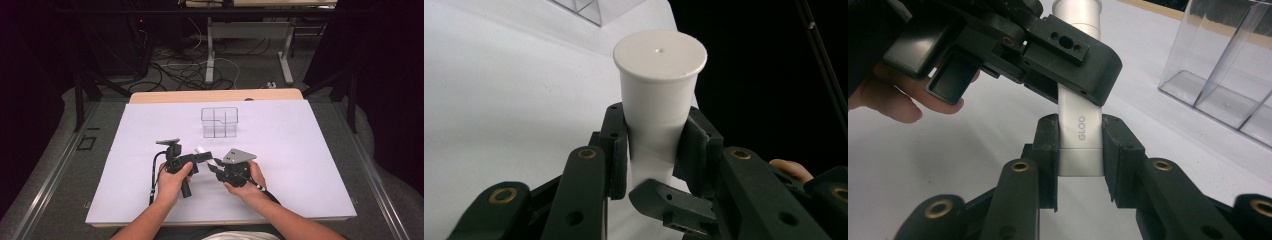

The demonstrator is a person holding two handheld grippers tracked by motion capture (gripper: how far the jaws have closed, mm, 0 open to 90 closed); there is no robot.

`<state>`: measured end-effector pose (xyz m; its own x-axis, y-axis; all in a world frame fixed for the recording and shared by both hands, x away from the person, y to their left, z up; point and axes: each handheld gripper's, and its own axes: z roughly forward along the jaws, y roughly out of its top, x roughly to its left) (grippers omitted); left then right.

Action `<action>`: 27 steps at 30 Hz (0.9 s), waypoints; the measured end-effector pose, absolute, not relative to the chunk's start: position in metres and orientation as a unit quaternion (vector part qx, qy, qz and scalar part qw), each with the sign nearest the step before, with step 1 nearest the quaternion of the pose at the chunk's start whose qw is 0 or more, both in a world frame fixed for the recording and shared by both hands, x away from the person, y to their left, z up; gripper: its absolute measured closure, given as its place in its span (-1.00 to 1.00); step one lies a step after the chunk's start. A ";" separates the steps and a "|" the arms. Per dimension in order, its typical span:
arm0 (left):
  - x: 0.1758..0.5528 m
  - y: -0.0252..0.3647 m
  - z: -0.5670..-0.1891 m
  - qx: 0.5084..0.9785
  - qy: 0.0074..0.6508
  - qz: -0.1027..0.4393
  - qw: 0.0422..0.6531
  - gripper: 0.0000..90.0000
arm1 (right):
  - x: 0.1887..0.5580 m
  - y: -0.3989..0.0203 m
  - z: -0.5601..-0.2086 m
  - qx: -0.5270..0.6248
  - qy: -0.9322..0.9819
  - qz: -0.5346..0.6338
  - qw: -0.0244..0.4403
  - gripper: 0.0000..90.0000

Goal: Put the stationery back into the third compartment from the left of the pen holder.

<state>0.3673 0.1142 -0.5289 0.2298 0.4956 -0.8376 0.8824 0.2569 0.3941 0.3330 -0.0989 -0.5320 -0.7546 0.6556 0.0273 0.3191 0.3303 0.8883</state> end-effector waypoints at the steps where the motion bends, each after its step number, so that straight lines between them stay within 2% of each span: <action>1: 0.367 0.114 -0.529 0.581 0.593 -0.184 0.526 0.52 | 0.333 -0.099 -0.532 0.306 0.797 0.491 0.171 0.56; 6: 0.368 0.115 -0.529 0.581 0.594 -0.184 0.525 0.52 | 0.334 -0.099 -0.533 0.307 0.793 0.496 0.172 0.51; 14: 0.369 0.120 -0.528 0.591 0.590 -0.171 0.524 0.52 | 0.338 -0.101 -0.538 0.308 0.797 0.493 0.163 0.15; 16: 0.369 0.119 -0.528 0.577 0.599 -0.171 0.528 0.52 | 0.338 -0.102 -0.540 0.304 0.799 0.493 0.160 0.09; 20: 0.369 0.121 -0.528 0.579 0.600 -0.166 0.527 0.52 | 0.340 -0.106 -0.540 0.292 0.807 0.492 0.149 -0.03; 23: 0.369 0.123 -0.529 0.588 0.594 -0.148 0.529 0.52 | 0.342 -0.110 -0.539 0.289 0.812 0.487 0.141 -0.17; 27: 0.369 0.125 -0.528 0.595 0.590 -0.135 0.529 0.52 | 0.343 -0.119 -0.535 0.293 0.815 0.479 0.140 -0.20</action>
<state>0.3691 0.1248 -0.5282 0.2666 0.5588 -0.7853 0.8451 0.2562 0.4692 0.3433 -0.1192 -0.5349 -0.7887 0.6124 0.0536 0.3447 0.3685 0.8634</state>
